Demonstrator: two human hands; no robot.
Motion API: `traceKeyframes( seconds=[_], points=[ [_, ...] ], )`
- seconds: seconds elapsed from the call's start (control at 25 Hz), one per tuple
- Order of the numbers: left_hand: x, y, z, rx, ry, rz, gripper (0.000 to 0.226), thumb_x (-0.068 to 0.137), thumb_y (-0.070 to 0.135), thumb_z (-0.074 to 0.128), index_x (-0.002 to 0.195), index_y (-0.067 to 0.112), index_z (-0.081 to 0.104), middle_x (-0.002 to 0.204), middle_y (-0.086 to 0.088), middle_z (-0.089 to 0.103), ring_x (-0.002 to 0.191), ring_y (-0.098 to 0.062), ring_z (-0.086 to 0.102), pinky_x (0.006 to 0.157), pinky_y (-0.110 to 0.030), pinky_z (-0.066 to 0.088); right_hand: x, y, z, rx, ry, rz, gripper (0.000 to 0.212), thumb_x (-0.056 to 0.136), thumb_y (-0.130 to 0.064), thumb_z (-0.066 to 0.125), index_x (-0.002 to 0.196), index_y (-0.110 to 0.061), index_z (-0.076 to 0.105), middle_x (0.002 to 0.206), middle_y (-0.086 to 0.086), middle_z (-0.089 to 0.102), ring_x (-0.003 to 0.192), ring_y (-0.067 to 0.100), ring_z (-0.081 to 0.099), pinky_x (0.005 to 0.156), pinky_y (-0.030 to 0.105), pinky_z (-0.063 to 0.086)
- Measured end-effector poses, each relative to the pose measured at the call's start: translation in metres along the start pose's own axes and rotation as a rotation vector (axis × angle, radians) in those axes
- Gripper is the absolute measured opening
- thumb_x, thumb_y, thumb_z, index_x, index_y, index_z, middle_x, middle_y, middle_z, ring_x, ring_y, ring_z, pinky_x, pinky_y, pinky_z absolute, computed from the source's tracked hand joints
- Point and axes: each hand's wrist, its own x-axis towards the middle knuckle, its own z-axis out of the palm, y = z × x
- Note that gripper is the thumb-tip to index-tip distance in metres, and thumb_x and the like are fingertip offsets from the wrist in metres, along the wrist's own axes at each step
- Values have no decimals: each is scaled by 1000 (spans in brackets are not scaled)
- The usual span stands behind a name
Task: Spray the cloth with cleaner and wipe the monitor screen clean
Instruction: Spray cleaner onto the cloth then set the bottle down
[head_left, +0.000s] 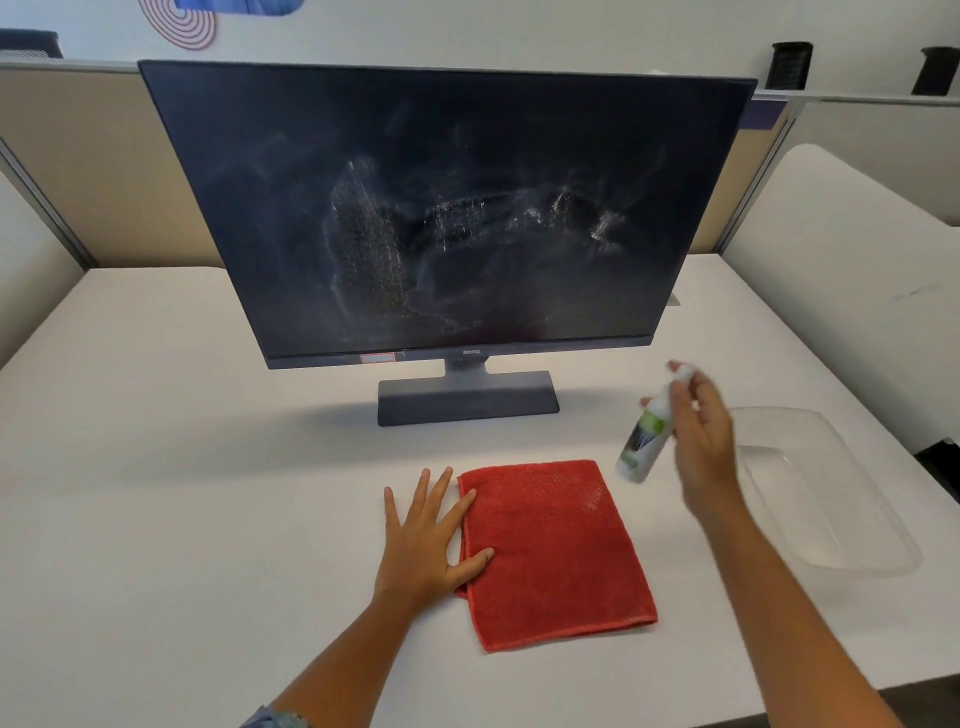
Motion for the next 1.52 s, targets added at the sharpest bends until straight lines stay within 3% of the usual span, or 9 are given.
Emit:
traceKeyframes(
  seconds=[0.08,0.28,0.48,0.64,0.8,0.96,1.12,1.52],
  points=[
    [0,0,0,0,-3,-9,77,77,82,22,143,42,20,156,6,5,144,-20,-7,111,-57,-15,-29,12,23,-8,-126,143,22,97,-27,47,117,-28,55,107,-4,62,88,17,65,65,21,55],
    [2,-2,3,-12,-9,-12,78,76,84,20,143,45,13,155,9,-2,143,-17,-14,110,-54,-21,-74,35,52,141,-298,410,26,89,-26,60,113,-31,66,100,7,73,85,24,70,62,28,55],
    [3,-3,8,-28,11,-8,76,78,82,25,143,45,16,155,9,1,144,-17,-11,111,-56,-17,-82,46,59,311,-301,602,28,82,-30,67,107,-17,69,94,14,73,74,23,69,59,28,55],
    [3,-4,9,-21,18,-4,75,78,81,27,143,45,16,155,9,1,144,-16,-11,111,-57,-14,-84,58,61,459,-230,914,33,90,-33,60,102,-4,69,89,15,72,65,16,66,56,28,56],
    [4,-3,9,-34,20,0,76,78,81,28,143,43,17,155,8,4,144,-18,-5,111,-58,-12,-86,64,61,624,-264,1160,38,90,-40,58,99,-3,62,66,10,61,50,15,58,45,26,52],
    [4,-3,7,-33,22,11,77,79,80,27,144,41,16,156,7,4,145,-19,-4,112,-59,-11,-83,68,60,609,-374,1241,45,89,-54,51,83,-10,61,57,7,53,41,15,50,40,22,46],
    [3,-2,5,-46,28,10,77,79,79,26,144,40,17,156,7,6,145,-19,-4,111,-57,-12,-79,71,65,486,-399,1324,58,75,-66,59,54,-12,54,44,2,49,33,12,44,35,18,38],
    [3,-1,0,-53,15,17,76,80,76,21,145,36,20,157,2,11,144,-22,-3,111,-60,-10,-74,79,84,316,-303,1281,46,78,-45,58,44,-16,45,40,-1,43,30,10,37,35,16,33]
  ],
)
